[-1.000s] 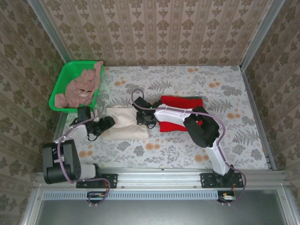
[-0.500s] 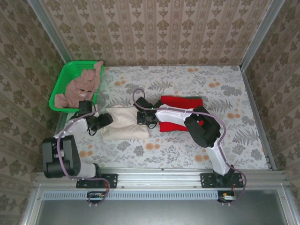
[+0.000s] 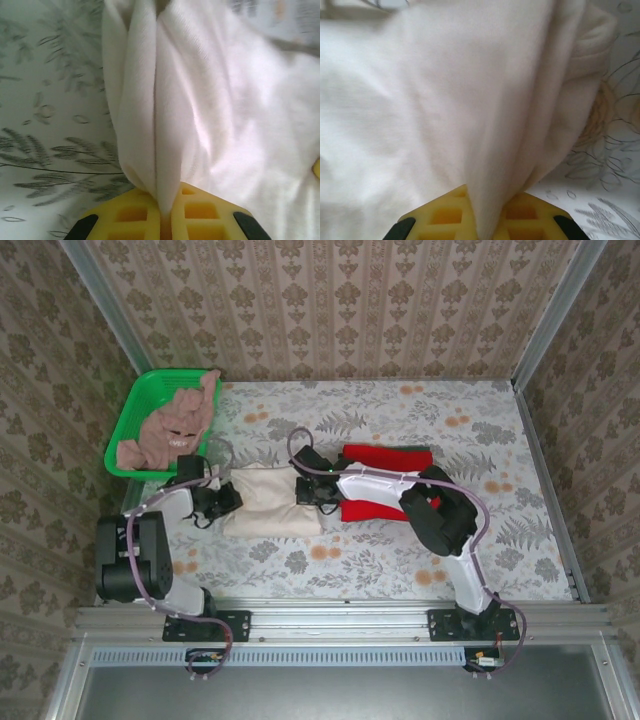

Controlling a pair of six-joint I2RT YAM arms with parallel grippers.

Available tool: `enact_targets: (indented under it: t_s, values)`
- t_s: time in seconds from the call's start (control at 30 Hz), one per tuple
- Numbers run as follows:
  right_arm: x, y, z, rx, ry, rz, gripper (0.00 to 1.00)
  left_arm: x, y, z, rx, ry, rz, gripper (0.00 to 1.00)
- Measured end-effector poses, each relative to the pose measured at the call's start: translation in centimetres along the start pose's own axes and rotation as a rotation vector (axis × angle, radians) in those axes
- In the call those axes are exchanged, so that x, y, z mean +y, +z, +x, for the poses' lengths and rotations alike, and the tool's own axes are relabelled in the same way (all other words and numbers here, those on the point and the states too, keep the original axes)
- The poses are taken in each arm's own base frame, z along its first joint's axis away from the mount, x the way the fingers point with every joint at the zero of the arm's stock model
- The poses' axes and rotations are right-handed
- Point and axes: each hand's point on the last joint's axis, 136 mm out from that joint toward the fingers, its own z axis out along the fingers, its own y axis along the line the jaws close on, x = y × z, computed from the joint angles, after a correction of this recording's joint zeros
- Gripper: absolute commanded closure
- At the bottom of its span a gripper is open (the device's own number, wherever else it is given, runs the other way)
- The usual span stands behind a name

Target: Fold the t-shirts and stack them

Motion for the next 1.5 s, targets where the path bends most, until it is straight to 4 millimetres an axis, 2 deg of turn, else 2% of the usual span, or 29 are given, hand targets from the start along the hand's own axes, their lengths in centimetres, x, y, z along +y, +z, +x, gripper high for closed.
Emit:
enact_targets:
  t_s: [0.2, 0.3, 0.37, 0.5, 0.57, 0.63, 0.73, 0.83, 0.93, 1.03, 1.1, 1.17, 1.23, 1.3, 1.33, 1.37, 1.43, 1.5]
  values:
    - [1.8, -7.1, -3.0, -0.107, -0.016, -0.071, 1.00, -6.3, -2.4, -1.3, -0.057, 0.090, 0.146, 1.00]
    - [1.7, -11.4, -4.6, -0.169, -0.019, -0.092, 1.00, -10.3, -3.7, -1.8, -0.076, 0.145, 0.213, 1.00]
    - [0.7, -14.6, -5.8, -0.217, -0.012, -0.087, 1.00, -13.6, -4.6, -2.1, -0.089, 0.193, 0.255, 1.00]
    - [-3.3, -20.1, -8.3, -0.313, 0.040, -0.064, 1.00, -20.7, -5.9, -2.4, -0.106, 0.304, 0.349, 1.00]
    - [-6.8, -22.1, -9.1, -0.354, 0.088, -0.030, 1.00, -24.1, -5.5, -2.2, -0.096, 0.351, 0.388, 1.00]
    - [-10.7, -23.0, -9.4, -0.373, 0.141, 0.023, 1.00, -26.3, -4.0, -1.6, -0.066, 0.377, 0.408, 1.00]
    - [-16.9, -22.5, -8.7, -0.351, 0.227, 0.106, 1.00, -27.8, -0.1, 0.0, 0.015, 0.386, 0.393, 1.00]
    - [-22.3, -20.2, -6.7, -0.265, 0.311, 0.174, 1.00, -28.3, 4.3, 2.0, 0.110, 0.385, 0.362, 1.00]
    - [-25.7, -18.1, -4.6, -0.178, 0.368, 0.208, 1.00, -27.8, 7.5, 3.7, 0.179, 0.377, 0.331, 1.00]
    - [-27.0, -16.7, -3.3, -0.125, 0.397, 0.191, 1.00, -27.1, 9.0, 4.2, 0.208, 0.367, 0.306, 1.00]
    - [-27.4, -16.0, -3.4, -0.110, 0.401, 0.176, 1.00, -27.1, 9.3, 4.0, 0.210, 0.364, 0.302, 0.97]
    - [-27.8, -15.2, -3.4, -0.094, 0.398, 0.165, 0.93, -27.2, 9.3, 3.9, 0.212, 0.364, 0.301, 0.89]
    - [-28.2, -14.5, -3.3, -0.076, 0.393, 0.165, 0.92, -27.4, 9.2, 3.8, 0.210, 0.369, 0.303, 0.81]
    - [-28.4, -14.0, -3.1, -0.059, 0.384, 0.171, 0.83, -27.3, 9.2, 3.8, 0.213, 0.370, 0.297, 0.75]
    - [-28.6, -13.9, -3.0, -0.055, 0.384, 0.176, 0.74, -27.1, 9.3, 3.8, 0.213, 0.371, 0.287, 0.71]
    - [-28.7, -14.0, -3.0, -0.054, 0.378, 0.182, 0.71, -26.8, 9.3, 3.7, 0.215, 0.371, 0.279, 0.65]
    - [-28.9, -14.3, -3.2, -0.059, 0.367, 0.193, 0.60, -26.2, 9.3, 3.5, 0.213, 0.369, 0.255, 0.59]
    - [-29.0, -14.9, -3.5, -0.072, 0.354, 0.206, 0.57, -25.5, 9.0, 3.3, 0.209, 0.364, 0.228, 0.55]
